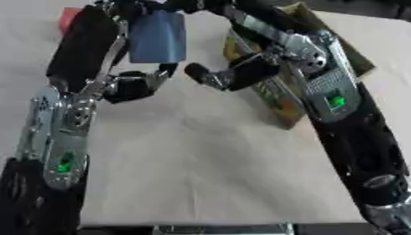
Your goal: Pick up the objects with one hand, pass them to the other hand, and then place them into the box on the other side of the table.
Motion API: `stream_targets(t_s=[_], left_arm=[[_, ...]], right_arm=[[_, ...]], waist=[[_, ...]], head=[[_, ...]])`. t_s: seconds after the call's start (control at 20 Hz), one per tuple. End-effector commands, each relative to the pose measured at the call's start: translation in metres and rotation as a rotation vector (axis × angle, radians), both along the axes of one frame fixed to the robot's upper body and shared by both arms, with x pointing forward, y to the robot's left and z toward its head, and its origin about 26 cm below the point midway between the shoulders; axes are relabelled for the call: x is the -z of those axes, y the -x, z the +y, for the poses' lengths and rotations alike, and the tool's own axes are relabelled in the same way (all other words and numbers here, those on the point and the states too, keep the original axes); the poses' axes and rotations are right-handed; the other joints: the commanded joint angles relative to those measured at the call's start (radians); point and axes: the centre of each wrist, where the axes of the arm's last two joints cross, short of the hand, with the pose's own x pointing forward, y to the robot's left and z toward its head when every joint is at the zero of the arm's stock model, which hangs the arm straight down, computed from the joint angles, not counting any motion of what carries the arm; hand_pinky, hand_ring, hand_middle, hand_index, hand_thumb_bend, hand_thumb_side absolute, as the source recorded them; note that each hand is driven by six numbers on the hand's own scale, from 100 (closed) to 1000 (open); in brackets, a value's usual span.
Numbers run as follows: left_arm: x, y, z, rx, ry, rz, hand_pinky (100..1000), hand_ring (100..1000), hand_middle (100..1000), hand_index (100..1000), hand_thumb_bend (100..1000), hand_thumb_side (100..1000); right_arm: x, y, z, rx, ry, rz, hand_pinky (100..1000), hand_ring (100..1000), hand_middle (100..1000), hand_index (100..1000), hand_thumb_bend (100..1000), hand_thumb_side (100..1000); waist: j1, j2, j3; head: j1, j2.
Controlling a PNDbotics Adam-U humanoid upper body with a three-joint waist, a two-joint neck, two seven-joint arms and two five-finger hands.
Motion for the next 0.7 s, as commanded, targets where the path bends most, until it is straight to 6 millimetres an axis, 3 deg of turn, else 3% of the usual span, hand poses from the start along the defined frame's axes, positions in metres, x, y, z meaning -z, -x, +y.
stream_targets(t_s=[0.05, 0.7], left_arm=[[-0.0173, 0.0111, -0.0103, 0.054, 0.009, -0.048, 407, 462, 475, 556, 100, 100], [-0.0266, 0.0191, -0.0173, 0.102, -0.001, -0.033, 367, 404, 535, 619, 100, 100]], right_arm=[[-0.0066, 0.0017, 0.0027, -0.002, 0.002, -0.034, 884, 997, 852, 909, 250, 100], [-0.0058, -0.0003, 0.0058, 0.003, 0.020, -0.076, 854, 964, 882, 934, 284, 100]], waist=[[-0.011, 0.003, -0.004], [-0.017, 0.015, -0.011]], head=[[0.007, 0.004], [0.012, -0.015]])
